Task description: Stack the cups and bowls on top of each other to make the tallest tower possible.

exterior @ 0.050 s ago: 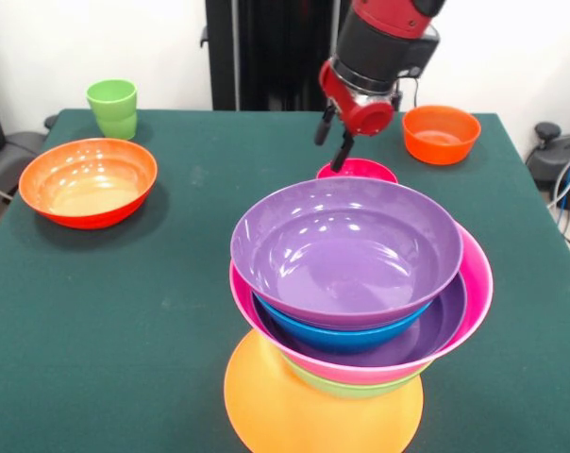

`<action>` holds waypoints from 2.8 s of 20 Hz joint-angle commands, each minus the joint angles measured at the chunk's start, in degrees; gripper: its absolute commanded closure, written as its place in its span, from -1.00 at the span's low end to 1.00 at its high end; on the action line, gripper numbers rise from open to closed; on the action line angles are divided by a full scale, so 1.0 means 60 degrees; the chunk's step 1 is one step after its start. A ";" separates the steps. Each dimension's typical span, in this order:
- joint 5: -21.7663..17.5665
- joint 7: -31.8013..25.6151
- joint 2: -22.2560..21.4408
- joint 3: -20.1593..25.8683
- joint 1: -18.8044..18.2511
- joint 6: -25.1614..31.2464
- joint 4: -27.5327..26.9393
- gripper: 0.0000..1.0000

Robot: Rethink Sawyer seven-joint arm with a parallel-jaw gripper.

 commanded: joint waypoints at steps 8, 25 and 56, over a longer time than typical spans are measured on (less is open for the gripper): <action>0.1210 0.2299 0.0347 0.2051 0.0604 -0.0761 0.1099 -1.00; 0.2722 0.2866 0.0190 0.2778 0.1605 -0.1325 0.2077 -1.00; 0.3594 0.2910 0.1491 0.5022 0.1324 -0.3872 0.2611 -1.00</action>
